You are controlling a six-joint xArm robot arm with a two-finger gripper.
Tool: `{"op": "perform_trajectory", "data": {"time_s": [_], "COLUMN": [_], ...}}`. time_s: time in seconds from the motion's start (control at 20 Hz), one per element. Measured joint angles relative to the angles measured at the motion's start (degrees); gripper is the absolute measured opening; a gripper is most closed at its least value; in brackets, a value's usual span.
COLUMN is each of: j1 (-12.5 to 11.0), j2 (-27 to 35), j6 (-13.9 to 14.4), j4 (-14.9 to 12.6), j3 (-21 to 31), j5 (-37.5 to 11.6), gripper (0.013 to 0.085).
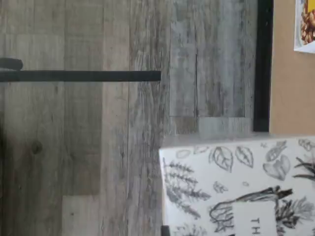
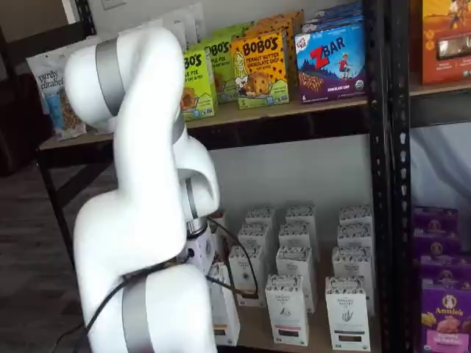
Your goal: Pick up the white box with a yellow strip in the middle, on the bottom shelf, the fourth box from the left
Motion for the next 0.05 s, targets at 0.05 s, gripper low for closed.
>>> {"op": "perform_trajectory", "data": {"time_s": [0.05], "j1": [0.16], "j2": [-0.90], "j6": [0.46], "j4": [-0.29], "j3": [0.66], "j5": [-0.10], "gripper": [0.0490]}}
